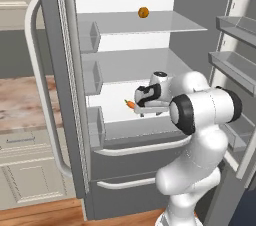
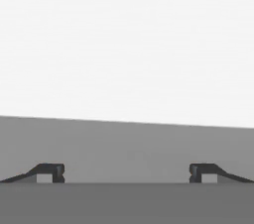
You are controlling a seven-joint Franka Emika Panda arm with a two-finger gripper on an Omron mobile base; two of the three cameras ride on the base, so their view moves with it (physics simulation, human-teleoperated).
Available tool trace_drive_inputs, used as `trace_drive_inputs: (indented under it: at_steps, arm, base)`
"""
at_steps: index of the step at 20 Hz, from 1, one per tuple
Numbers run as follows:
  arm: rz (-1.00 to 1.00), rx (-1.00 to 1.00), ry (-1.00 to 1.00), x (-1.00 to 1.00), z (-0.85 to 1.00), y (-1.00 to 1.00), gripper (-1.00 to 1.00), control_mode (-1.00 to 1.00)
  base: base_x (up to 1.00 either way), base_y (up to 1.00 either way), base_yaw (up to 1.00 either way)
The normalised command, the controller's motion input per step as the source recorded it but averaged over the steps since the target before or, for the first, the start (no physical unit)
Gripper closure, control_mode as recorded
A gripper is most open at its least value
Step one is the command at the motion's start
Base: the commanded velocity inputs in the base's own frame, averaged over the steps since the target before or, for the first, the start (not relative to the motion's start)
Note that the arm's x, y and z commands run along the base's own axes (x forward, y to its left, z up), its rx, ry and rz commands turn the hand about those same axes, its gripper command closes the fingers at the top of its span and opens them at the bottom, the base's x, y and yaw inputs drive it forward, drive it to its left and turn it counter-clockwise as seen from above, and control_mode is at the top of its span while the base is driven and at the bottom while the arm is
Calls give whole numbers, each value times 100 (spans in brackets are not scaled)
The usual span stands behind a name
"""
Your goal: Fully open the fridge drawer.
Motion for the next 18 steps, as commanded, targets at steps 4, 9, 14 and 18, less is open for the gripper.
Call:
trace_drive_inputs:
  at_steps: [4, 9, 14, 18]
  arm:
    - [0, 0, 0, -99, 0, -2, -100, -100]
    - [0, 1, -10, -37, 45, 0, -100, -100]
    - [0, 3, -24, 0, 100, 8, -100, -100]
    - [0, 0, -19, -45, 99, 1, -100, -100]
  base:
    - [0, 0, 0]
    - [0, 0, 0]
    - [0, 0, 0]
    - [0, 0, 0]
